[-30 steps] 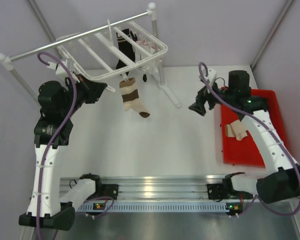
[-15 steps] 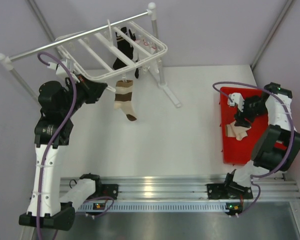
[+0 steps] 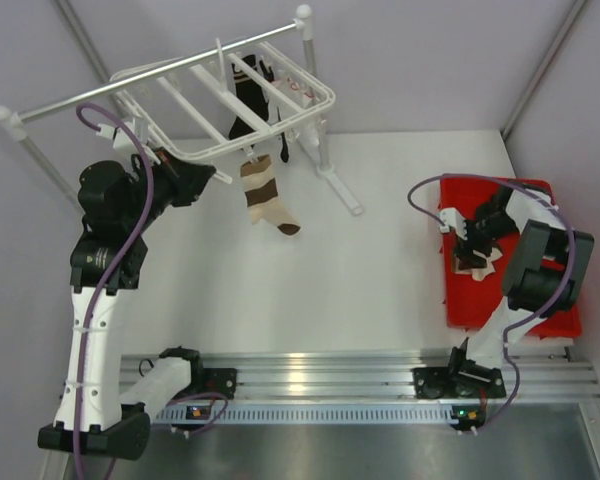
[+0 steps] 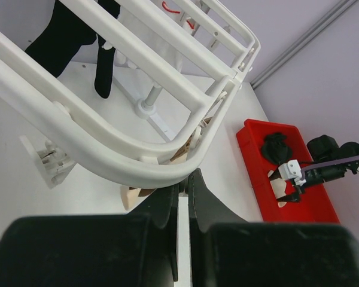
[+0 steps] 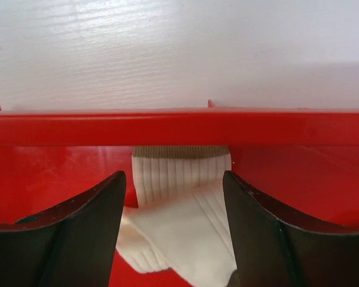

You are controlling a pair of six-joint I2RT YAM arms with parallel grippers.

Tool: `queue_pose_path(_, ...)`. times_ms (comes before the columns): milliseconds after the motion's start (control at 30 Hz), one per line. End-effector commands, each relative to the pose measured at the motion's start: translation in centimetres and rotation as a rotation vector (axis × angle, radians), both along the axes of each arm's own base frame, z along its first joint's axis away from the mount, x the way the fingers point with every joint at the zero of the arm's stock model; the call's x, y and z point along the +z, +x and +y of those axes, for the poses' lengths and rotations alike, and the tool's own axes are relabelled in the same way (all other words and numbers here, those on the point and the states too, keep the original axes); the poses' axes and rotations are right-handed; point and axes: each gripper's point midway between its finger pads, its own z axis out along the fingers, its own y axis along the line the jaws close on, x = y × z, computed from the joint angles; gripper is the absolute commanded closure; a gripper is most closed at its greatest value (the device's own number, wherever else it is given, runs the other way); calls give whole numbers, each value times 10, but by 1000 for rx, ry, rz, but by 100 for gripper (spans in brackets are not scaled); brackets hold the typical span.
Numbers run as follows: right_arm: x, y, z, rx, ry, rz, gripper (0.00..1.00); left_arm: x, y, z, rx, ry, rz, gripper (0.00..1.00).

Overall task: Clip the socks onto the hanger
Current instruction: Pick up the sock from the bin.

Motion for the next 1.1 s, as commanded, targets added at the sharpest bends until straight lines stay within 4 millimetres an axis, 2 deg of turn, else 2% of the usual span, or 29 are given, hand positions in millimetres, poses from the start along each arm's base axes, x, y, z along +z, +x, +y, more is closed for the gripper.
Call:
queue_pose_path(0,-14,15,2,41,-22,-49,34,6,6,0,-3,5,-42,100)
queue_pose_path(100,-32,12,3,32,-29,-22,35,6,5,0,-1,6,-41,100)
queue_pose_path(233,-50,5,-1,22,-50,17,43,7,5,1,2,7,-42,100)
queue_pose_path(367,-59,-3,-4,18,-61,52,64,7,5,1,3,11,-46,100)
queue_pose_path(400,-58,-3,-4,9,-55,56,76,6,5,2,4,12,-45,100)
queue_pose_path(467,-51,-4,-3,-14,-34,63,90,7,5,1,3,15,-48,100)
queue_pose_path(633,-10,6,-3,-62,31,-29,99,7,4,1,0,12,-51,100)
queue_pose_path(800,38,9,-2,-110,103,-110,100,8,4,1,-1,10,-57,100)
queue_pose_path(1033,76,7,2,-155,161,-173,100,10,3,0,-7,6,-63,100)
queue_pose_path(1067,88,9,2,-164,167,-204,100,10,3,-1,-9,4,-61,100)
